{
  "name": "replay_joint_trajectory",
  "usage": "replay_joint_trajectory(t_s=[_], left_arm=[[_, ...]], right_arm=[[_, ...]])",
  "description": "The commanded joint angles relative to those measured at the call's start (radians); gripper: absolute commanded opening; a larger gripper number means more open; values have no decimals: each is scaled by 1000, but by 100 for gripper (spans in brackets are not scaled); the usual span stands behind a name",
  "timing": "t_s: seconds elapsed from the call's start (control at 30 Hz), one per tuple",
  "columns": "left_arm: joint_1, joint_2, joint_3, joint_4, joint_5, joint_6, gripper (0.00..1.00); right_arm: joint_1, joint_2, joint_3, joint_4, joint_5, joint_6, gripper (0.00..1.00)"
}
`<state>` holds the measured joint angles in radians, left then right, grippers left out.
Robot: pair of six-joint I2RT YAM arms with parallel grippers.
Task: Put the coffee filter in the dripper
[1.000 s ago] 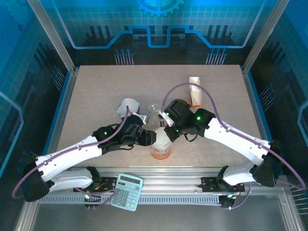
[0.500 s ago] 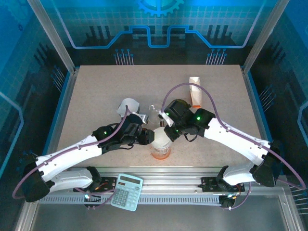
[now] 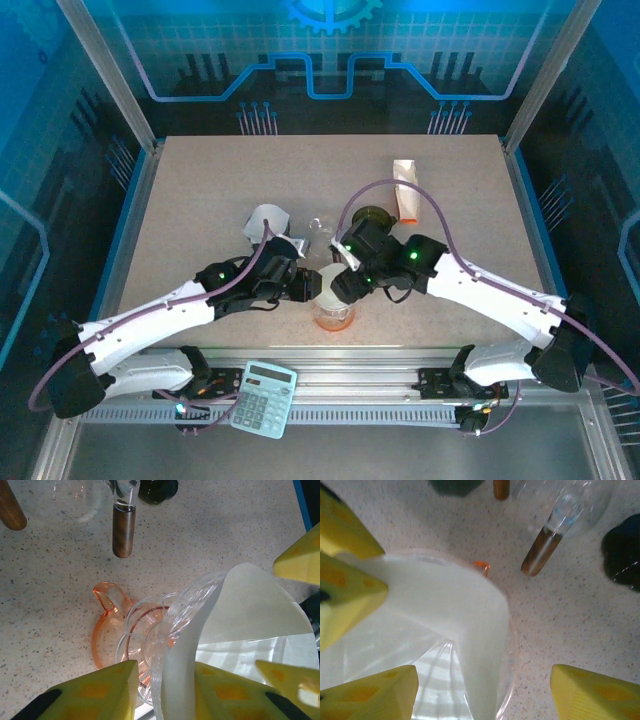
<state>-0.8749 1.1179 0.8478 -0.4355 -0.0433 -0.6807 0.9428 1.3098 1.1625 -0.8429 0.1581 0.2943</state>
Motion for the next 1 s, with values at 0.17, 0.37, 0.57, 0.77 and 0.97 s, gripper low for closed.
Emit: replay_joint_trajectory(t_s=[0.17,0.37,0.57,0.77,0.97], left_arm=[[6,2,-22,12,25,-8,31],[7,1,-22,12,25,-9,32],[7,2,-22,12,25,-8,32],[6,-1,-23,13,26,-7,32],[7,6,-20,23,33,-7,31]], right_arm=[[28,-11,-54,7,29,38,71],[28,2,-30,22,47,37,75],[6,21,29,69,66,47,80],[-11,102,43,56,30,39,80],[-11,101,-29,86,33,58,80]])
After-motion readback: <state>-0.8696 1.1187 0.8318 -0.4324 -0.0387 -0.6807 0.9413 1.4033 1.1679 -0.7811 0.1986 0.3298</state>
